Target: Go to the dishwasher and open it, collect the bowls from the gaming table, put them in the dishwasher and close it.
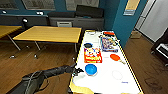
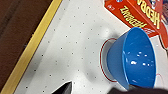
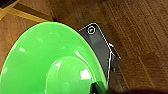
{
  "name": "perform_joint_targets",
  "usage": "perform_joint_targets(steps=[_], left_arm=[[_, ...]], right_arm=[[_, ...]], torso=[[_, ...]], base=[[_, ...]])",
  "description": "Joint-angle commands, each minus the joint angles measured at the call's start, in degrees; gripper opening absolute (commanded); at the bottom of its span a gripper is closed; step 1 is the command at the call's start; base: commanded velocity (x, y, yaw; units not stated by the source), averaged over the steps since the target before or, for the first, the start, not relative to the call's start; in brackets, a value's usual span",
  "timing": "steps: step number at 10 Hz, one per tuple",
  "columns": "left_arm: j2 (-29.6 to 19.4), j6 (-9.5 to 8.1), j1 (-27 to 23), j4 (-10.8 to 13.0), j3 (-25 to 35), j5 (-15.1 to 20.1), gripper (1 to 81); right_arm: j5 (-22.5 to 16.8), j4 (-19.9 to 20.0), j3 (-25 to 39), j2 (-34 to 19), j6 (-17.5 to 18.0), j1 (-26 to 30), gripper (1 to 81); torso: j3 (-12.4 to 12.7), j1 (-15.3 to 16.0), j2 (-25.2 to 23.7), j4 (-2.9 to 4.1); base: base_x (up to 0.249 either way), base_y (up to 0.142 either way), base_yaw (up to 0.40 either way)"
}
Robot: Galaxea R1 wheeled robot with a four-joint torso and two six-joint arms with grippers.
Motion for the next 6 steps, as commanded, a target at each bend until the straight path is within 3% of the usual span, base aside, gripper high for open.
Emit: perform_joint_targets(steps=[1, 3, 6], left_arm=[[1.9, -0.83, -9.79, 0.09, -2.06, 2.41, 81.1], [2.51, -6.45, -10.58, 0.35, -4.26, 2.41, 81.1], [4.0, -7.43, -11.55, 0.44, -5.49, 2.41, 81.1]], right_arm=[[-3.6, -1.14, 1.11, -3.1, 0.02, 1.03, 1.0], [-3.6, -1.22, 1.11, -2.75, 0.02, 1.2, 1.0], [-3.6, -1.22, 1.11, -2.57, 0.02, 1.2, 1.0]], torso=[[0.0, 0.0, 0.0, 0.0], [0.0, 0.0, 0.02, 0.0], [0.0, 0.0, 0.02, 0.0]], base=[[0.0, 0.0, 0.0], [0.0, 0.0, 0.0], [0.0, 0.0, 0.0]])
